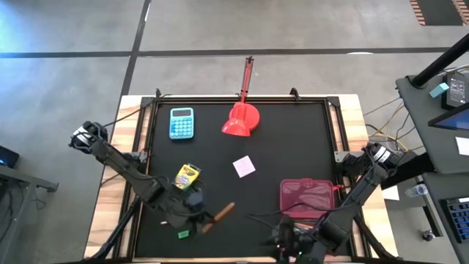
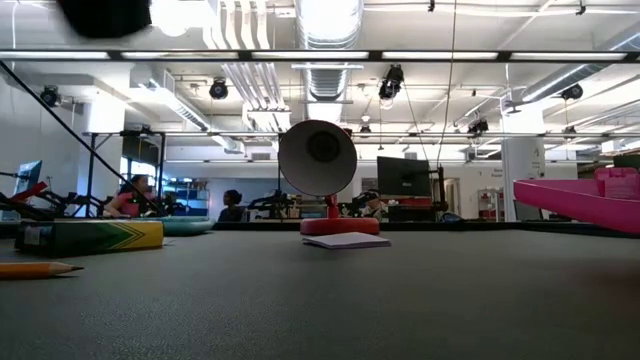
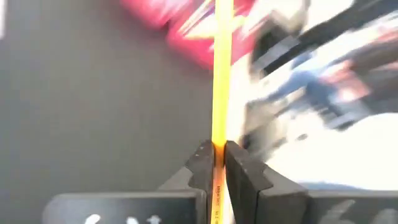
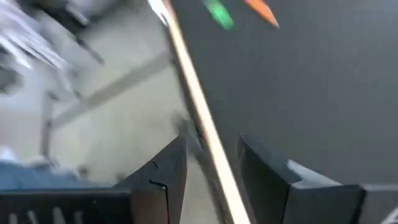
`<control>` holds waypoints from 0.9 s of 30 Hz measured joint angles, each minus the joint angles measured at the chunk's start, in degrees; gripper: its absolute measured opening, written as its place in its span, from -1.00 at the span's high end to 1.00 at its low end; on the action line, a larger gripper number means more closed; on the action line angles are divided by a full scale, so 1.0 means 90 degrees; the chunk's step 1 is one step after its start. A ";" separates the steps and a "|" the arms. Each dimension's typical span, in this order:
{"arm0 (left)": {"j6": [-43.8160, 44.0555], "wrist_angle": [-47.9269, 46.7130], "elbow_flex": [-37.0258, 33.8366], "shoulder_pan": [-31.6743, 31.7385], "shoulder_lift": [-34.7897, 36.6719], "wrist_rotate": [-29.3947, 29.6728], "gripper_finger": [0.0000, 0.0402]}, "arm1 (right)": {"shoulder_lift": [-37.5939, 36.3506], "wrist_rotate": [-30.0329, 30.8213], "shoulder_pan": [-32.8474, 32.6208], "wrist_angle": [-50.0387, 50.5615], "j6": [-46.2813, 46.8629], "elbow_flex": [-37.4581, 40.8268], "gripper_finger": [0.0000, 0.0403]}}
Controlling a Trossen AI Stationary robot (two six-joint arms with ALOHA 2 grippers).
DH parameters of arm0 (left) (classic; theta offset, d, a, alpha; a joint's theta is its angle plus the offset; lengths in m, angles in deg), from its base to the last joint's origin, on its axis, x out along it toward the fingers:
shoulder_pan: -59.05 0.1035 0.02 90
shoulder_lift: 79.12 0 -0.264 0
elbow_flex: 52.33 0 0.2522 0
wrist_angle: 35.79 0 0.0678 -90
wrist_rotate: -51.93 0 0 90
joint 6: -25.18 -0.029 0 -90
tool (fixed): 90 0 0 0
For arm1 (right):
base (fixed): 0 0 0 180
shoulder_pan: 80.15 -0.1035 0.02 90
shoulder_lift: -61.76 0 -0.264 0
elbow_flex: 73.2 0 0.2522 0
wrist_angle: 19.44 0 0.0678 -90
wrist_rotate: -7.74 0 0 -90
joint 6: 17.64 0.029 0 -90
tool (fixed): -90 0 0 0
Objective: Pack school essentials
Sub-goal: Put the orange pencil into the pink supply box
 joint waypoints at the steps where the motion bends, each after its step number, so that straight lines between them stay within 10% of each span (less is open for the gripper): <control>1: -0.0378 0.0570 0.0066 0.0000 0.0000 0.0103 0.94 | 0.0000 0.0204 0.0030 -0.0465 -0.0360 0.0000 0.34; 7: -0.2014 0.1836 0.0685 -0.0086 -0.0131 0.0478 0.94 | -0.0040 0.1012 0.0116 -0.2496 -0.2026 0.0000 0.29; 27: -0.3106 0.1914 0.1712 -0.0063 -0.0843 0.1409 0.94 | -0.0738 0.1189 0.1022 -0.2559 -0.2750 0.0000 -0.18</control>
